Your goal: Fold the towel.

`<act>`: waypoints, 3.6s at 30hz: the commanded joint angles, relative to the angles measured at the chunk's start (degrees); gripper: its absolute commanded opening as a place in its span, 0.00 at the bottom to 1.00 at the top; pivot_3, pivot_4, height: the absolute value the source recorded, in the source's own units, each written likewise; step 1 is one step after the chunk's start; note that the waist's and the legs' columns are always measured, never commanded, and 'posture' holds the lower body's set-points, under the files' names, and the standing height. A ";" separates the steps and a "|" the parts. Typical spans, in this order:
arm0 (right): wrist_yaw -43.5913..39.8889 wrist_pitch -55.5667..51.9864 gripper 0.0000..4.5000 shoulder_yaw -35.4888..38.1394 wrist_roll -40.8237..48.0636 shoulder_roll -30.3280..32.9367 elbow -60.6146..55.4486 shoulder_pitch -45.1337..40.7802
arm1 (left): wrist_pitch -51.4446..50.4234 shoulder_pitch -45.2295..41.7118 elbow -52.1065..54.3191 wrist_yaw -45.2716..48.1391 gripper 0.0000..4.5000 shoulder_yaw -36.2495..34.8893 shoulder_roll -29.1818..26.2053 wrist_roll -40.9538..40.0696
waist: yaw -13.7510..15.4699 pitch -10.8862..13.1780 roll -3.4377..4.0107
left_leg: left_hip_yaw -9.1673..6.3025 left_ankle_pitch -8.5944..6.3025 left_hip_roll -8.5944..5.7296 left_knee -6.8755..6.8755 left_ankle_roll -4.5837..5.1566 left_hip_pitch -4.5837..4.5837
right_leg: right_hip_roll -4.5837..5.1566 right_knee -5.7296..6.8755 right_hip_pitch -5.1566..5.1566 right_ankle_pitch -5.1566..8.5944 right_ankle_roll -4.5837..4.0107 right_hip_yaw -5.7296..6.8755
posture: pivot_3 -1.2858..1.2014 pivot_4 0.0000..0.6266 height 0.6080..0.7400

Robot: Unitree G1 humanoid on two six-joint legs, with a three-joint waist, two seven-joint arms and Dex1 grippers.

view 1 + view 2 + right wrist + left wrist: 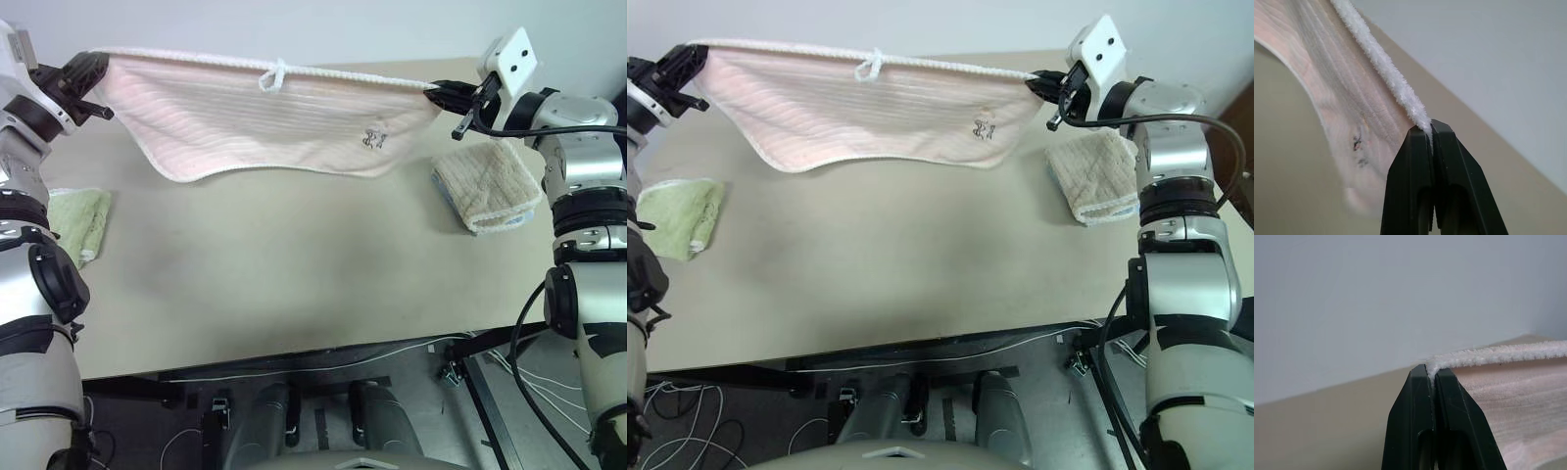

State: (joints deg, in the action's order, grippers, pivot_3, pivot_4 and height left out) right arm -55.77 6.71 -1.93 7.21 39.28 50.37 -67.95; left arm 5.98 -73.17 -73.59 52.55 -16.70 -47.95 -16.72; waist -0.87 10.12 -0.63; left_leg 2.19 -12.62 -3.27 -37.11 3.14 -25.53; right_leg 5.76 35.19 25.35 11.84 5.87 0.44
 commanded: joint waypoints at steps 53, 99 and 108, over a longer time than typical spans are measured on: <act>-17.28 -28.45 0.00 12.51 17.30 21.67 -53.25 58.04 | -28.87 69.80 59.09 27.53 0.01 -9.78 -8.72 -16.36 | 0.19 -0.13 0.21 | 0.03 -0.25 0.12 0.20 0.03 0.22 | 0.36 -0.28 0.04 0.20 -0.33 -0.24 | 0.52 0.24 1.00; -11.30 -30.02 1.00 6.53 12.86 8.42 -36.43 35.52 | -24.14 53.10 44.37 14.64 1.00 -4.77 0.10 -11.20 | 0.06 -0.14 0.19 | 0.09 -0.25 0.10 0.10 0.03 0.15 | 0.35 -0.07 0.02 0.13 -0.23 -0.22 | 0.52 0.24 1.00; -3.41 -60.89 1.00 16.45 24.90 11.16 -48.13 43.90 | -34.71 57.18 64.92 13.41 1.00 -8.97 2.00 -22.78 | 0.15 -0.15 0.20 | 0.08 -0.26 0.10 0.12 0.05 0.13 | 0.40 -0.13 -0.02 0.16 -0.29 -0.23 | 0.52 0.24 1.00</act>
State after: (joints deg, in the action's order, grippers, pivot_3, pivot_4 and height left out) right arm -60.24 -48.95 11.11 28.65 49.45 5.34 -24.74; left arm -26.87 -16.91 -13.15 65.61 -24.59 -46.22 -36.66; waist -0.71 9.97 -0.43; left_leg 2.27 -12.88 -3.17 -36.95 3.19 -25.41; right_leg 6.16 35.04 25.34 12.01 5.57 0.20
